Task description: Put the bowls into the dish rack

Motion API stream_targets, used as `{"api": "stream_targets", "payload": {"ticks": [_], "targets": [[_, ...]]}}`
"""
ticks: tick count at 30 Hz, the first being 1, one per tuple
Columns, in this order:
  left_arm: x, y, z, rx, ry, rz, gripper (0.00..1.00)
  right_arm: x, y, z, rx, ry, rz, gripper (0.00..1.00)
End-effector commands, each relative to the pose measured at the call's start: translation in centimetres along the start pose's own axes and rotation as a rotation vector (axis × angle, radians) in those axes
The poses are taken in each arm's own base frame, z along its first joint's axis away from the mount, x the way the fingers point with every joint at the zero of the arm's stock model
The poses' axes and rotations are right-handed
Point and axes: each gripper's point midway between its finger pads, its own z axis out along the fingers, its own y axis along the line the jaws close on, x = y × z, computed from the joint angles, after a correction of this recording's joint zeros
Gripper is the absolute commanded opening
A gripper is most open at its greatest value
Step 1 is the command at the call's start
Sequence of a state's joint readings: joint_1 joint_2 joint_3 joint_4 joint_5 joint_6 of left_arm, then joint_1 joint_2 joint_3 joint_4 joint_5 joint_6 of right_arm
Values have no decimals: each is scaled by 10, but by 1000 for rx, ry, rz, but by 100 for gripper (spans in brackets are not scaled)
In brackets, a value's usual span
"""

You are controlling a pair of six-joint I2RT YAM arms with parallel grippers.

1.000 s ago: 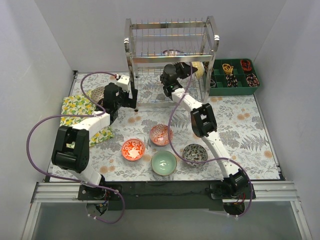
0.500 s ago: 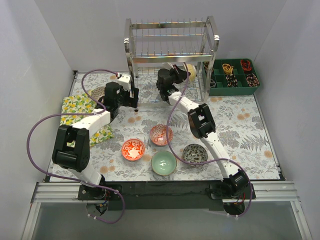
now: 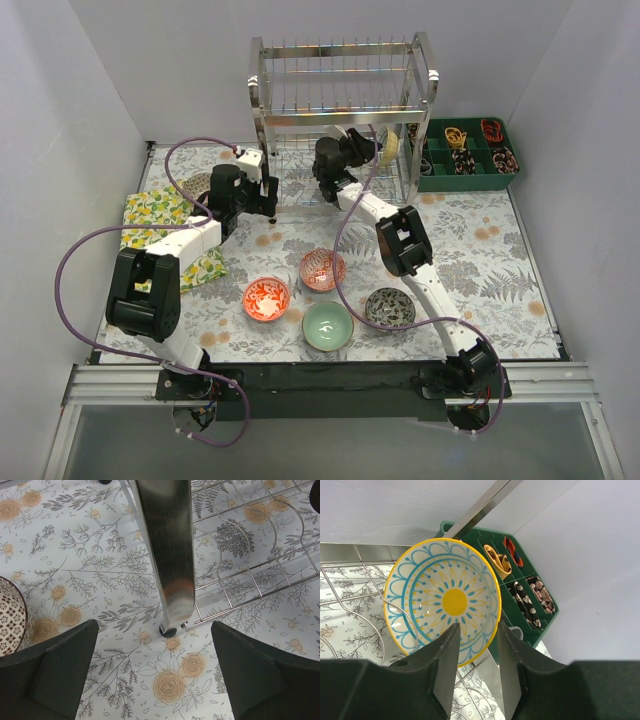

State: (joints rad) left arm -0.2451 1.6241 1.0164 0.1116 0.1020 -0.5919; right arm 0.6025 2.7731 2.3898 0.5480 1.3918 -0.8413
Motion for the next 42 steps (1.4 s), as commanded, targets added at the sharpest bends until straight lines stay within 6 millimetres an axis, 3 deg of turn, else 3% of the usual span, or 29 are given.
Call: {"api": "stream_targets", "payload": {"ticks": [1, 7, 16, 24, 26, 31, 32, 34, 35, 37, 38, 40, 42], "targets": [[-23, -4, -6, 23, -54, 15, 98, -51, -51, -4, 14, -43, 186, 44], [-31, -6, -20, 18, -97, 34, 98, -61, -69, -12, 13, -51, 179, 46], [-30, -11, -50, 16, -129, 60, 98, -31, -52, -46, -50, -68, -103, 41], [-29, -12, -91, -3, -163, 70, 98, -22, -50, -77, -114, -126, -158, 33], [-20, -11, -97, -12, -146, 80, 98, -20, -51, -86, -130, -139, -187, 33], [-19, -8, -120, -36, -172, 97, 98, -23, -71, -110, -189, -205, -222, 33], [-18, -7, -122, -42, -173, 96, 98, -12, -69, -116, -202, -209, -262, 33], [-20, -5, -132, -55, -194, 103, 98, -13, -84, -124, -209, -221, -276, 33], [-18, -3, -134, -61, -195, 105, 98, 0, -83, -128, -220, -225, -321, 33], [-16, -2, -140, -70, -202, 113, 98, 0, -99, -140, -245, -263, -350, 33], [-20, -2, -147, -74, -224, 117, 98, 18, -97, -146, -261, -272, -418, 33], [-15, 1, -153, -85, -226, 124, 98, 16, -116, -160, -276, -306, -432, 36], [-19, 2, -162, -95, -256, 127, 98, 31, -131, -172, -312, -339, -496, 38]]}}
